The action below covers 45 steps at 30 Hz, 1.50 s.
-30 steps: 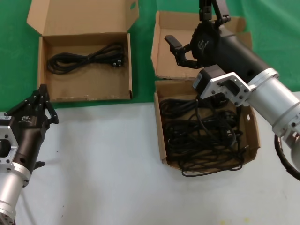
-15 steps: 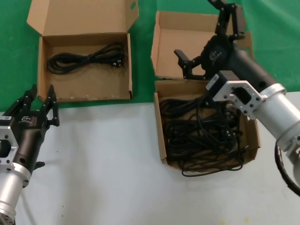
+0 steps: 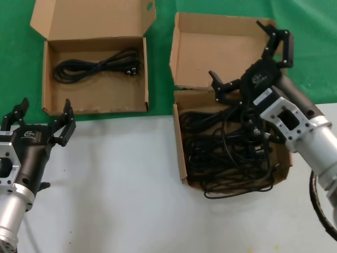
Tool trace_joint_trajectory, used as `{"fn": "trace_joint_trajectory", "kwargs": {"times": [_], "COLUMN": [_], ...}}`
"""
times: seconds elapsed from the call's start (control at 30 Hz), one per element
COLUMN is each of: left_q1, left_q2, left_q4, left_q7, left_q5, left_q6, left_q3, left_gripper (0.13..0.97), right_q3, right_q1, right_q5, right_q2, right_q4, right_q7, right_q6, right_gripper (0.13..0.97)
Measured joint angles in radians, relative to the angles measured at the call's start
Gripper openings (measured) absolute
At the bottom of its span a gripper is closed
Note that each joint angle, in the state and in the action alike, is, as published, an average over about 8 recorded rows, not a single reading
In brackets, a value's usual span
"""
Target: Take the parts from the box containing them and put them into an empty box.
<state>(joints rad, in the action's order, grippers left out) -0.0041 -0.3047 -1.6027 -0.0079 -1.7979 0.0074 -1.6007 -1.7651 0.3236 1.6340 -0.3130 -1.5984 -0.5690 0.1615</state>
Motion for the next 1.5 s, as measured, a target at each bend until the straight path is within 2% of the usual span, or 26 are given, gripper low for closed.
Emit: {"fn": "trace_joint_trajectory", "kwargs": {"times": [0.23, 0.27, 0.53, 0.83, 1.23, 1.5], "left_q1": [0.001, 0.001, 0.001, 0.002, 0.003, 0.004], "left_q2": [0.001, 0.001, 0.002, 0.002, 0.004, 0.004], "left_q4": [0.0, 0.0, 0.001, 0.001, 0.002, 0.003], "left_q7": [0.001, 0.001, 0.003, 0.004, 0.006, 0.007], "left_q5": [0.0, 0.0, -0.001, -0.001, -0.002, -0.002], "left_q6": [-0.001, -0.001, -0.002, -0.004, -0.006, -0.007], "left_q3": [0.0, 0.0, 0.0, 0.0, 0.001, 0.001], "left_gripper": [0.64, 0.64, 0.813, 0.922, 0.965, 0.965], "right_q3": [0.024, 0.027, 0.055, 0.085, 0.126, 0.151], "right_q1": [-0.047, -0.053, -0.107, -0.167, -0.247, -0.295], "right_q5": [0.024, 0.027, 0.055, 0.086, 0.126, 0.151], "right_q2": [0.002, 0.002, 0.004, 0.007, 0.01, 0.012], "right_q4": [0.0, 0.0, -0.001, -0.001, -0.001, -0.001], "right_q7": [0.082, 0.093, 0.187, 0.294, 0.433, 0.52], "right_q6": [-0.023, -0.027, -0.053, -0.083, -0.123, -0.147], "right_gripper": [0.966, 0.966, 0.966, 0.966, 0.966, 0.966]}}
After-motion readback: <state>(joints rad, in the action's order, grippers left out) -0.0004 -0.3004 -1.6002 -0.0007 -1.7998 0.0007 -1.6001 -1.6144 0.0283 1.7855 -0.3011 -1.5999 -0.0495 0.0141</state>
